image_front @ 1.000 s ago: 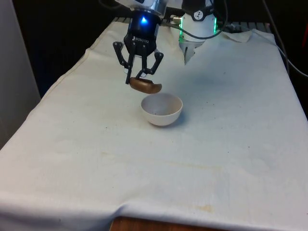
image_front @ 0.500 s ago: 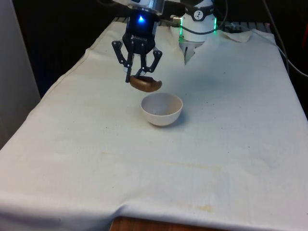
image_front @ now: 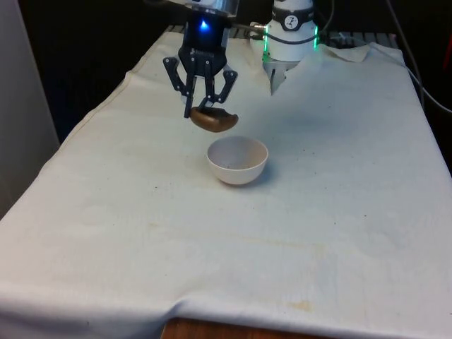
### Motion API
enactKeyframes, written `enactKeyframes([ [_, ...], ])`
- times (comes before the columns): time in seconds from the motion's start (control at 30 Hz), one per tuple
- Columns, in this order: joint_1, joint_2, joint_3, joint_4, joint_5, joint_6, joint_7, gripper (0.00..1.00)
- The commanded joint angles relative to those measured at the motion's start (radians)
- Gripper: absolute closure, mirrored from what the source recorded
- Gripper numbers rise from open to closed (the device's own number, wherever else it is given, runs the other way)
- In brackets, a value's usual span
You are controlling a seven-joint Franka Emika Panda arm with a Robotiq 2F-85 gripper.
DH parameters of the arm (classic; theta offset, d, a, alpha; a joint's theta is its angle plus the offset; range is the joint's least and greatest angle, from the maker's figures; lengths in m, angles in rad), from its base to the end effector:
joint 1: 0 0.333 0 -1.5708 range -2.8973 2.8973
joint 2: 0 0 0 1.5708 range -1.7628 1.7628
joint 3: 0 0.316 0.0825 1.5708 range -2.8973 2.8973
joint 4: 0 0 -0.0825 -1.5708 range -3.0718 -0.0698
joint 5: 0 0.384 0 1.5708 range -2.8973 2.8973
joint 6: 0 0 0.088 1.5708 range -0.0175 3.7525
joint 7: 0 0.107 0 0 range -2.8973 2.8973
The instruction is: Pour the coffee beans from the cup into the bowl.
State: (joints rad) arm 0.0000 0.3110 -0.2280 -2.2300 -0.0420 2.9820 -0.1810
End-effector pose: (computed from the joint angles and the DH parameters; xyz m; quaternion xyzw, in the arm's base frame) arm 0.5720 -0.1269 0.2835 0.9742 0.0094 0.2089 0.0846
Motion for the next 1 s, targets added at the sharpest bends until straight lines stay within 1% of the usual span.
enactKeyframes([
  [0.0,0.017,0.0,-0.031,0.004,-0.021,-0.014,0.023,0.95],
  [0.13,0.017,-0.004,-0.033,0.01,-0.024,-0.037,0.043,0.95],
  [0.17,0.0,-0.005,-0.002,0.006,0.0,-0.023,0.019,0.95],
  [0.2,0.017,-0.004,-0.033,0.01,-0.024,-0.037,0.043,0.95],
  [0.43,0.015,-0.005,-0.031,0.017,-0.022,-0.065,0.084,0.95],
  [0.47,0.0,-0.01,-0.005,0.012,0.0,-0.058,0.06,0.95],
  [0.5,0.015,-0.005,-0.031,0.017,-0.022,-0.066,0.089,0.95],
  [0.73,0.014,-0.003,-0.033,0.019,-0.022,-0.073,0.129,0.95],
  [0.77,0.0,-0.01,-0.007,0.012,0.0,-0.065,0.106,0.95],
  [0.8,0.014,-0.003,-0.033,0.019,-0.022,-0.073,0.134,0.95],
  [0.97,0.015,-0.002,-0.035,0.021,-0.023,-0.078,0.166,0.95],
])
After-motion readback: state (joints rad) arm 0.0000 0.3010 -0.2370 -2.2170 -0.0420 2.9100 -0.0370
